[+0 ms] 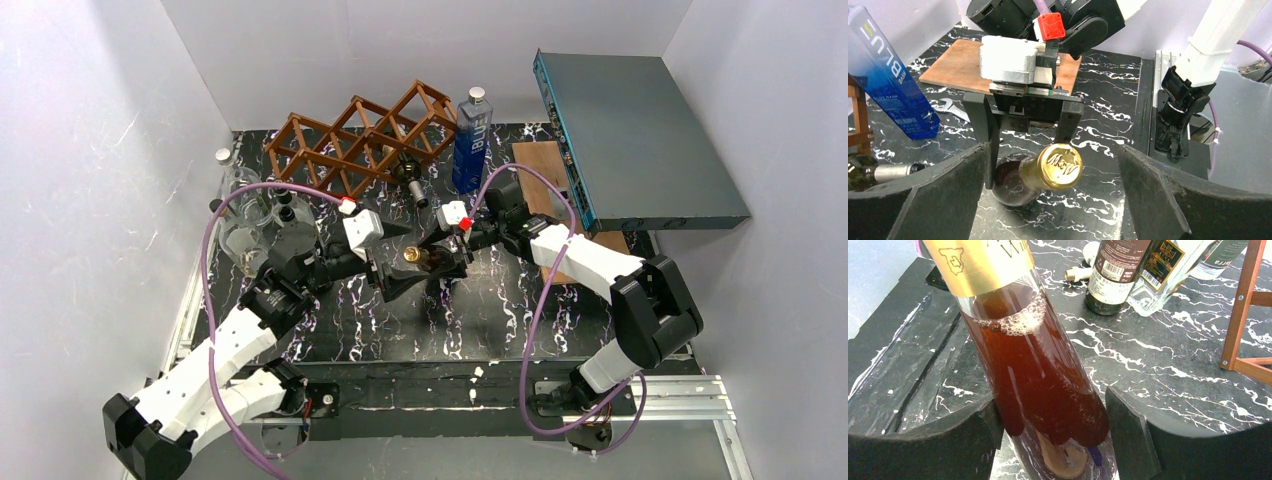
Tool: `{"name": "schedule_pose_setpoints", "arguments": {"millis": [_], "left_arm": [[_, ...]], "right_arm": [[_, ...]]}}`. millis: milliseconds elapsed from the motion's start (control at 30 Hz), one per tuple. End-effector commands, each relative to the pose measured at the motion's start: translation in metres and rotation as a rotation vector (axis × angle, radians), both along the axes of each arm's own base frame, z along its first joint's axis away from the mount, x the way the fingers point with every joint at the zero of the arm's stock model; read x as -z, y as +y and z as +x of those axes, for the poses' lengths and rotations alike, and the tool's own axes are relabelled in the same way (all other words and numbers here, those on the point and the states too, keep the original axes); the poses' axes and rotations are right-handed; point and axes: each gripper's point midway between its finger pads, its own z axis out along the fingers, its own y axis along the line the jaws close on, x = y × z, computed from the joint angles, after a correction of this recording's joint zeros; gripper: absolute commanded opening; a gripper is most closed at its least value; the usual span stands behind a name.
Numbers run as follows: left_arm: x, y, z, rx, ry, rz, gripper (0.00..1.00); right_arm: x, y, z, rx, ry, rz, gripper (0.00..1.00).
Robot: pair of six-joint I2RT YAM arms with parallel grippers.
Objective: Take the wine bottle off the wine rack
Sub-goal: Place the wine bottle at the center of the board.
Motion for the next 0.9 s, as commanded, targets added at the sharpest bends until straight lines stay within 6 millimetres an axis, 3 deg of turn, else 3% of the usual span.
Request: {"name": "schedule_pose_setpoints", "arguments": {"millis": [0, 267, 433, 533, 733, 767, 800, 867], "left_arm": [[-0.008, -0.005, 0.003, 0.004, -0.095, -0.018, 0.98], [0.003, -0.018, 0.007, 0.030, -0.052, 0.002, 0.88], [0.003, -0.019, 0.010, 0.021, -0.044, 0.003, 0.75], [0.004, -0.020, 0.013, 0.010, -0.033, 0.003, 0.61], [0.009, -0.022, 0.013, 0.014, -0.014, 0.009, 0.55], [0.009, -0.022, 0.013, 0.014, -0.015, 0.009, 0.47], [0.008, -0.022, 0.014, 0.013, -0.019, 0.010, 0.32], [0.007, -0.021, 0.016, 0.001, -0.022, 0.008, 0.11]], "right_arm": [[0.002, -0.008, -0.017, -0.024, 0.130, -0.022, 0.19], [0.005, -0.008, -0.017, -0.025, 0.147, -0.027, 0.19], [0.004, -0.007, -0.015, -0.026, 0.133, -0.015, 0.19], [0.004, -0.007, -0.014, -0.026, 0.135, -0.015, 0.19], [0.004, -0.007, -0.015, -0.025, 0.140, -0.016, 0.19], [0.004, -0.007, -0.015, -0.024, 0.143, -0.016, 0.19], [0.004, -0.007, -0.014, -0.020, 0.146, -0.016, 0.19], [0.002, -0.006, -0.013, -0.015, 0.156, -0.016, 0.19]]}}
